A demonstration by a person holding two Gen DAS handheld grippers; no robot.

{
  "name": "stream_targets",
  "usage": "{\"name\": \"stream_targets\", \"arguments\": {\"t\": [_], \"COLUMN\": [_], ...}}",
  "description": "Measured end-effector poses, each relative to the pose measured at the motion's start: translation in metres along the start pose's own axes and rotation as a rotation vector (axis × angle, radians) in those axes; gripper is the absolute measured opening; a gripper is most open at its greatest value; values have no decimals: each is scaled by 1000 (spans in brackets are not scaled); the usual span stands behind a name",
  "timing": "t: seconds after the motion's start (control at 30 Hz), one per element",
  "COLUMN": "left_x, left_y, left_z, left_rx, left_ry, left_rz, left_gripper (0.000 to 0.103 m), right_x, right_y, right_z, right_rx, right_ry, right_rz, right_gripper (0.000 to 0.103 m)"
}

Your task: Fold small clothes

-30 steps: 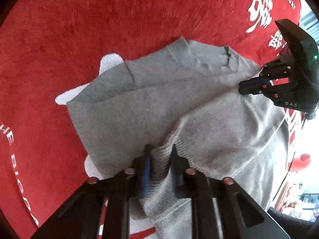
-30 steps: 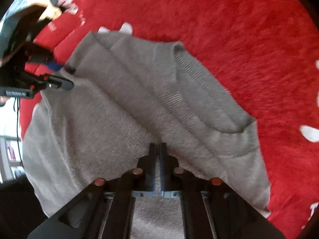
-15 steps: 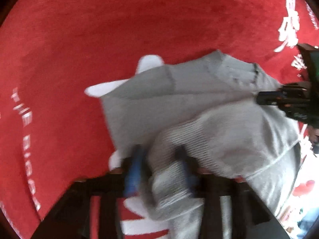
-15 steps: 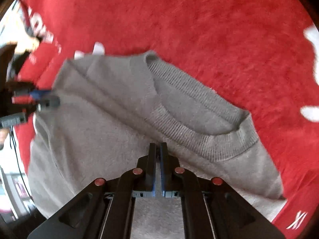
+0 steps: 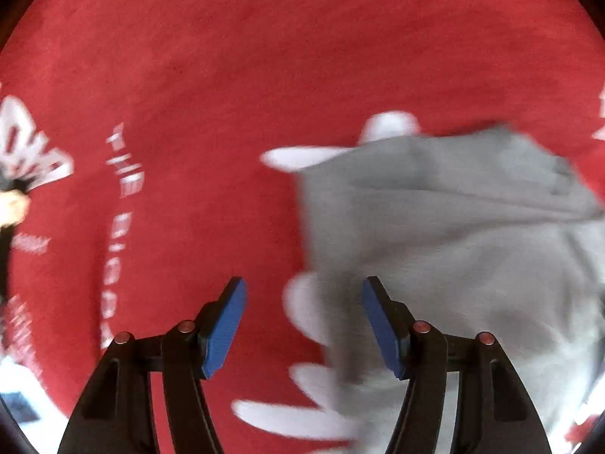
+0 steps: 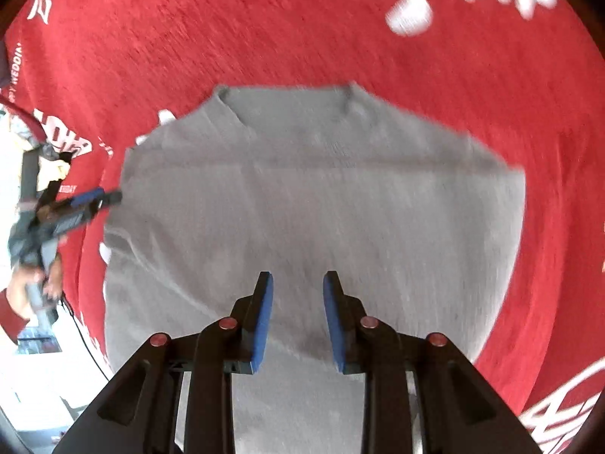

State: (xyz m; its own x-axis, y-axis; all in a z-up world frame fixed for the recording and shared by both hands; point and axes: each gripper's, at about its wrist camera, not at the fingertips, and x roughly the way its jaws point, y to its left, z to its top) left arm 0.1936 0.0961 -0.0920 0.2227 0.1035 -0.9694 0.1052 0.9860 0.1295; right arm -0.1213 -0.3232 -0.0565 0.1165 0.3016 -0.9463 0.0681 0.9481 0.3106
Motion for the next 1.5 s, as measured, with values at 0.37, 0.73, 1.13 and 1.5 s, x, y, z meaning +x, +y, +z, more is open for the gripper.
{"name": "stream_targets", "arguments": {"t": [0.37,0.73,1.13,1.5], "left_x": [-24,-34,-47,-59], "left_y": [10,-58,-87,-114], "left_z": [-18,-90,-131,-161], "left_rx": [-43,52,36,43], "left_ry": [23,121,128,150], "left_rz": [-193,-246,-209,-215], "left_gripper": [65,65,65,65], "right_x": [-10,-24,-11,-19], "right_y": [-16,-79,-105,-96], "right_z": [-47,-93,-83,-93], "right_rx": [139,379,603,501], "right_ry": [-64,-88,-225,-169], "right_rz": [59,-18,180,167], "right_gripper": [30,30,12,30]}}
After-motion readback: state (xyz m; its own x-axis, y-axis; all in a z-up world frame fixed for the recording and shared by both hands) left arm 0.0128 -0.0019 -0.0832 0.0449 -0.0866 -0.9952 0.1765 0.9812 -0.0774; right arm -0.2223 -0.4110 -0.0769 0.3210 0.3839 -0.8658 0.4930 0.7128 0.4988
